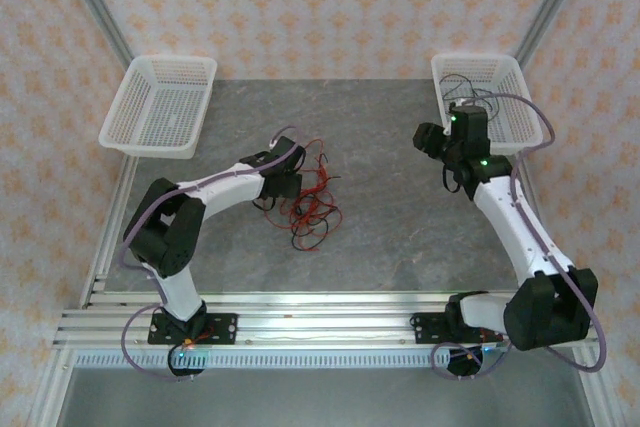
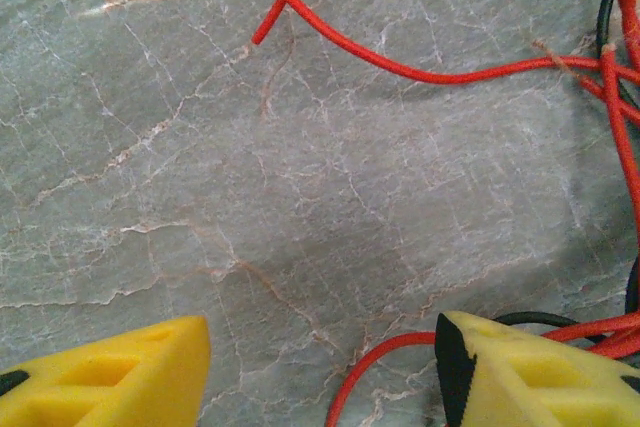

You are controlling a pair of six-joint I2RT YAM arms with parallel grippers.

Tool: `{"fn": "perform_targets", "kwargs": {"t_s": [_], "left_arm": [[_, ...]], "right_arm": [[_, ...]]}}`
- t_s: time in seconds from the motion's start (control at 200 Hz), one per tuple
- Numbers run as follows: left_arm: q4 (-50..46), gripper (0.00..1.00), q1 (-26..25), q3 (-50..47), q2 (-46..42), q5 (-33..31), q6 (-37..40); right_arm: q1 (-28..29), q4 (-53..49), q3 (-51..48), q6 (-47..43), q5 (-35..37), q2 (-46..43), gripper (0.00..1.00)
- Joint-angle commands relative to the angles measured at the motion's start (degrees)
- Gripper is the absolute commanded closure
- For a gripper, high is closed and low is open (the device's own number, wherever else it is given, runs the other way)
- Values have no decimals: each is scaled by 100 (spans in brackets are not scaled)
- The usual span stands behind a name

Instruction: Untangle the cables

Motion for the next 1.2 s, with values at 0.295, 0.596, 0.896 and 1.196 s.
{"fn": "perform_targets", "kwargs": {"t_s": [0.295,0.596,0.896,1.196], "left_arm": [[-57,38,-271,-74,233,-162,132],[-171,39,-363,88,249,-218,61],[-610,38,-612,156,-548,-187,-169],[-506,38,-614,0,-119,-295,-233]], "right_arm": [[14,307,-234,205,-109,-261,44],[14,365,-379,263,-126,-265,44],[14,510,-828,486,-228,-750,44],[12,570,-1083,573,-267,-882,44]]}}
